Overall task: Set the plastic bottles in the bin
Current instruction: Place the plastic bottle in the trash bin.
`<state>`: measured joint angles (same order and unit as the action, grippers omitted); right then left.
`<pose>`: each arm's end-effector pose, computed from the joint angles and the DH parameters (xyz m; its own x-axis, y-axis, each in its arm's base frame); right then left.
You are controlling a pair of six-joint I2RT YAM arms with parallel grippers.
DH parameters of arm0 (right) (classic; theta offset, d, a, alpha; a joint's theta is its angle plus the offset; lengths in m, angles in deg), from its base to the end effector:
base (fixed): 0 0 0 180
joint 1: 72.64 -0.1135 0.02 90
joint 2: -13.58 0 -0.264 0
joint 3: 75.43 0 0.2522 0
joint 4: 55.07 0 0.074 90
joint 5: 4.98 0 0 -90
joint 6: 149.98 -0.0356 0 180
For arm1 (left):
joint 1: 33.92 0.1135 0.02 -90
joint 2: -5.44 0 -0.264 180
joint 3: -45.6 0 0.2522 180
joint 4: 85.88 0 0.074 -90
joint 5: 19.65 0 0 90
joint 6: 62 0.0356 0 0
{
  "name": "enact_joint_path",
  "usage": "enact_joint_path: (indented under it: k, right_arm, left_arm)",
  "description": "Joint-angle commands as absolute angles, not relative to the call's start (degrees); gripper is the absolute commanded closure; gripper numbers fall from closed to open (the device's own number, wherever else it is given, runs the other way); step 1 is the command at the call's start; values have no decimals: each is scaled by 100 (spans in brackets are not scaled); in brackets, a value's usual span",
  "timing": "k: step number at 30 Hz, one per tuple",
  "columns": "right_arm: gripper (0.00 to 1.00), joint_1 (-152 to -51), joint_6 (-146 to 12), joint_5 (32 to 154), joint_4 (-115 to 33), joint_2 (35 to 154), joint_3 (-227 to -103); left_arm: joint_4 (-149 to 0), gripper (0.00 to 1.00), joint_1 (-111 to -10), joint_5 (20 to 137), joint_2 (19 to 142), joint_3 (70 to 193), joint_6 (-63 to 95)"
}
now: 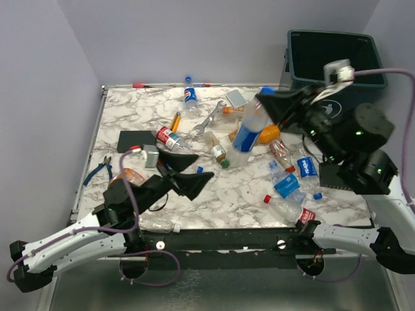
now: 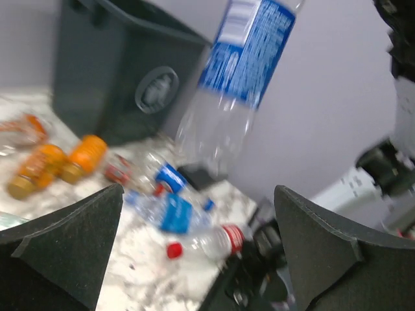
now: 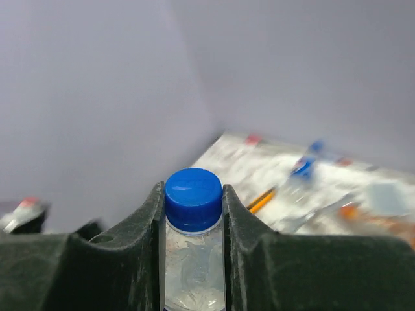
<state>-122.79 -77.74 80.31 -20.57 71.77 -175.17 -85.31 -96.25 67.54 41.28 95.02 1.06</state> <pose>0.1165 0.1350 0.5186 -0.1426 0.3036 -0.9421 -0.7029 0.6390 0.3123 0.0749 -0.1390 0.3520 -0.2975 -0.4070 -0.8636 0.8162 0.3609 -0.4513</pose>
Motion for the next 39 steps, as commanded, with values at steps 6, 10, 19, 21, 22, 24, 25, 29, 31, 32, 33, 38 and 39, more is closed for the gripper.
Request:
enact_joint_path:
  k: [6, 10, 19, 21, 22, 24, 25, 29, 31, 32, 33, 38, 39]
  right_arm:
    - [100, -11798, -2449, 3413, -7767, 8063, -17927]
    - [100, -10228, -3592, 3853, -7878, 8844, -18621]
    - [100, -8018, -5521, 3853, -6344, 10959, -20381]
    - [100, -7696, -6680, 4003, -5528, 11067, -20300]
    - [100, -7662, -6722, 4209, -5338, 11114, -20206]
    - [98, -7642, -6687, 4403, -5122, 11186, -20020]
    - [88, -7622, -6775, 4533, -4938, 11204, -19957]
    - [26, -7613, -7131, 4780, -4453, 11165, -19904]
    - [24, -7615, -7274, 4993, -4491, 11021, -19876]
    - [24, -7615, -7345, 5121, -4529, 10929, -19890]
    - [24, -7615, -7426, 5255, -4550, 10831, -19919]
    - [24, -7732, -8143, 6690, -4275, 10153, -20034]
    - [25, -7756, -8388, 7119, -4223, 9858, -19897]
  left_arm:
    - [-8139, 1, -9608, 4361, 2384, 8660, 901]
    - [-7948, 1, -9608, 4196, 1969, 8460, 940]
    - [-7646, 1, -9614, 3776, 1311, 8225, 937]
    - [-7547, 1, -9615, 3640, 1214, 8188, 928]
    - [-7515, 1, -9615, 3566, 1170, 8168, 926]
    - [-7490, 1, -9615, 3477, 1100, 8122, 919]
    - [-7493, 1, -9615, 3453, 1077, 8095, 915]
    - [-7489, 1, -9613, 3392, 1089, 8118, 977]
    - [-7444, 1, -9615, 3287, 1090, 8141, 972]
    - [-7411, 1, -9610, 3215, 1086, 8150, 932]
    - [-7380, 1, -9614, 3138, 1076, 8151, 884]
    - [-7225, 1, -9615, 2610, 1062, 8133, 651]
    - [-7110, 1, -9615, 2459, 1078, 8148, 578]
